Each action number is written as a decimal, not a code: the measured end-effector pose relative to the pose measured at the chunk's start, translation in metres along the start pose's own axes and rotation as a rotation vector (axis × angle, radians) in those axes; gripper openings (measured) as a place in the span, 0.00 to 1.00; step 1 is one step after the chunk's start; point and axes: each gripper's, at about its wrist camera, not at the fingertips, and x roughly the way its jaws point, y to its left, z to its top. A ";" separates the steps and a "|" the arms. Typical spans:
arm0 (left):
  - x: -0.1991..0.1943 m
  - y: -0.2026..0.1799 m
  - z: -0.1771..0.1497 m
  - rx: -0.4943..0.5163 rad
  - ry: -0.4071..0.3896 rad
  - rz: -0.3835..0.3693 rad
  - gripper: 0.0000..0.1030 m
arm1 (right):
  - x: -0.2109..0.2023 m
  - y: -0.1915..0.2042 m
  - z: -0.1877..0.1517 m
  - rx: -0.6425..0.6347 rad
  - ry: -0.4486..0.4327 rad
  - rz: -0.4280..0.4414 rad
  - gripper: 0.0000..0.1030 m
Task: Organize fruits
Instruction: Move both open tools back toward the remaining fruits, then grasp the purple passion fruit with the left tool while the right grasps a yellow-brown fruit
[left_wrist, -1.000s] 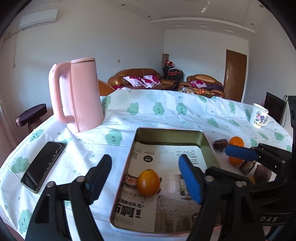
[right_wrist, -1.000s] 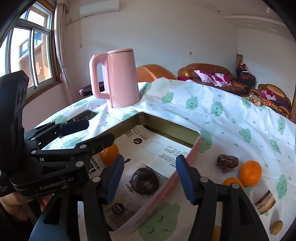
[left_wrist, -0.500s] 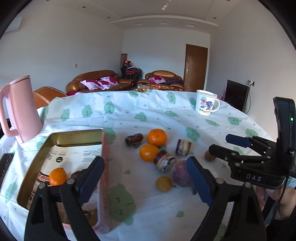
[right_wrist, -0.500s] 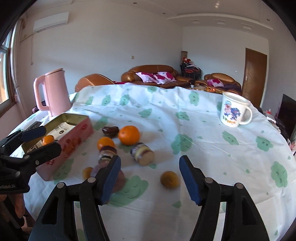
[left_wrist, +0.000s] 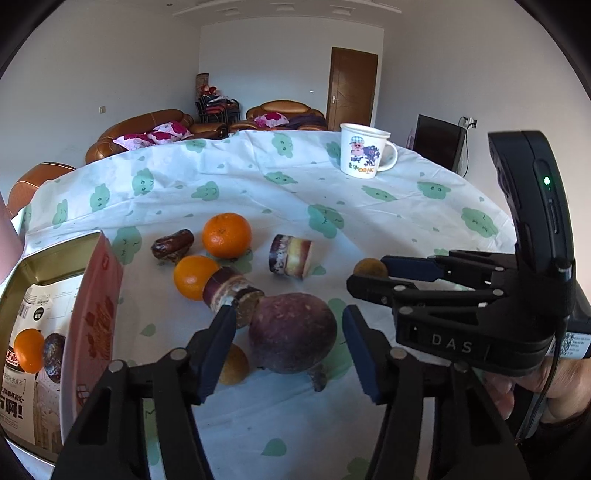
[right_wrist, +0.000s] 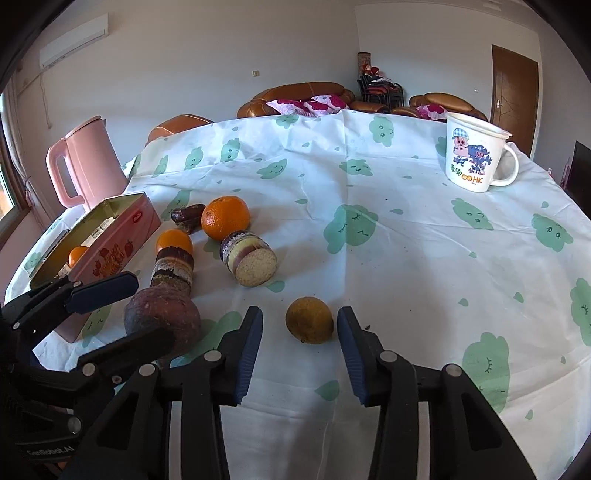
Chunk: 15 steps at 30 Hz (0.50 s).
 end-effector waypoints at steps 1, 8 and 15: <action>0.002 -0.002 0.000 0.008 0.008 -0.002 0.52 | 0.001 -0.001 0.000 0.007 0.002 0.004 0.37; 0.002 0.001 0.000 0.000 0.002 -0.018 0.51 | -0.003 0.006 -0.001 -0.026 -0.017 -0.016 0.28; -0.007 -0.001 -0.002 0.015 -0.053 0.005 0.51 | -0.018 0.004 -0.005 -0.027 -0.112 0.003 0.28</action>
